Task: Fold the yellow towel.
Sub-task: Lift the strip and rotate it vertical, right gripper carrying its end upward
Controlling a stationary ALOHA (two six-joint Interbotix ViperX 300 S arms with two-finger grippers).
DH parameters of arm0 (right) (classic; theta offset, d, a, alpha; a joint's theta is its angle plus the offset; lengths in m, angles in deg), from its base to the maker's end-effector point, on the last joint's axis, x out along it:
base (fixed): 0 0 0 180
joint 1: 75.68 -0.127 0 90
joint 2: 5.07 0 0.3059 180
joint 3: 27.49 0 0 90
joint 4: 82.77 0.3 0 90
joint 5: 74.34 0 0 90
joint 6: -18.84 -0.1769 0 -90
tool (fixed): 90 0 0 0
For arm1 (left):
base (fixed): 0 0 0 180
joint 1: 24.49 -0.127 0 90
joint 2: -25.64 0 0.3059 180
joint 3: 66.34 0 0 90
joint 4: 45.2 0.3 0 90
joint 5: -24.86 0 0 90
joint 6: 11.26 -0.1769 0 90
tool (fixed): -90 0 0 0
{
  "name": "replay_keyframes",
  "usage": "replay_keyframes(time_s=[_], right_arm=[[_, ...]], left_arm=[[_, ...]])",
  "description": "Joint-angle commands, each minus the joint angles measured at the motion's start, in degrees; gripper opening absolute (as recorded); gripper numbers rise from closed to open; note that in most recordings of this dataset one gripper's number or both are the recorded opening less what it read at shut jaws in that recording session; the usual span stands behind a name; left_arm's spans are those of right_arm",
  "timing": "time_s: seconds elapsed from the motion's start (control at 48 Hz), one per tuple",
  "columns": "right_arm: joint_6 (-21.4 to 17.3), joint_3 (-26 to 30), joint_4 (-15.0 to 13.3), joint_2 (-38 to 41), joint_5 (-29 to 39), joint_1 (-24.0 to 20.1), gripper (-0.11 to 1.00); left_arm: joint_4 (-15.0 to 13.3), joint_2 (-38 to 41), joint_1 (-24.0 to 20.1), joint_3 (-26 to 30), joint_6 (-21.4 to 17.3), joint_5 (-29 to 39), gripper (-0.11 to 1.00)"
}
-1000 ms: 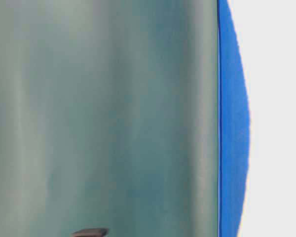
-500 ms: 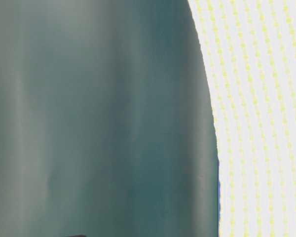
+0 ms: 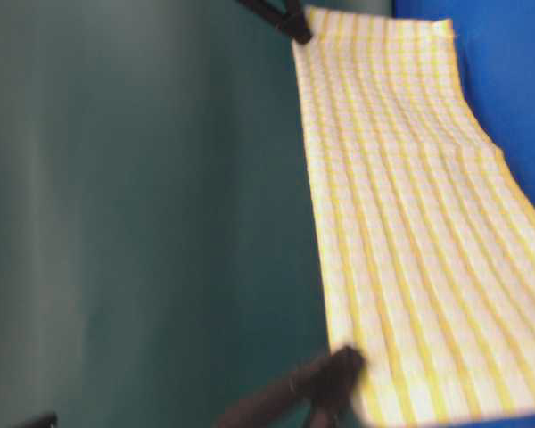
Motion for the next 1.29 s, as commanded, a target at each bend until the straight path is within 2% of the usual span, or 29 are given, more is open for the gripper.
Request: replay_keyframes(time_s=[0.0,0.208,0.333,0.563,0.771,0.98,1.271], right_arm=[[0.0,3.69,-1.05,2.11,-1.32,1.93,0.02],[0.09,9.32,-3.16,7.65,-1.14,3.43,0.02],[0.09,12.3,-4.57,10.37,-1.14,3.96,0.02],[0.09,15.38,-5.98,13.01,-0.88,4.66,0.02],[0.09,15.64,-6.24,13.18,-0.88,4.75,0.02],[0.09,15.12,-6.24,13.71,-1.14,4.75,0.02],[0.09,15.47,-6.24,17.58,-2.37,4.66,0.02]], left_arm=[[-0.09,2.29,1.14,4.83,-0.35,-0.62,0.01],[0.18,11.43,1.23,16.26,-0.7,-0.53,0.01],[0.18,16.17,1.23,22.5,-2.37,-0.44,0.01],[0.18,22.59,1.23,30.41,-5.45,-0.35,0.01],[0.18,24.61,0.7,32.08,-6.86,-0.18,0.01],[0.09,26.54,0.26,30.85,-6.77,-0.88,0.01],[0.18,28.39,-0.26,27.86,-6.77,-5.54,0.01]])
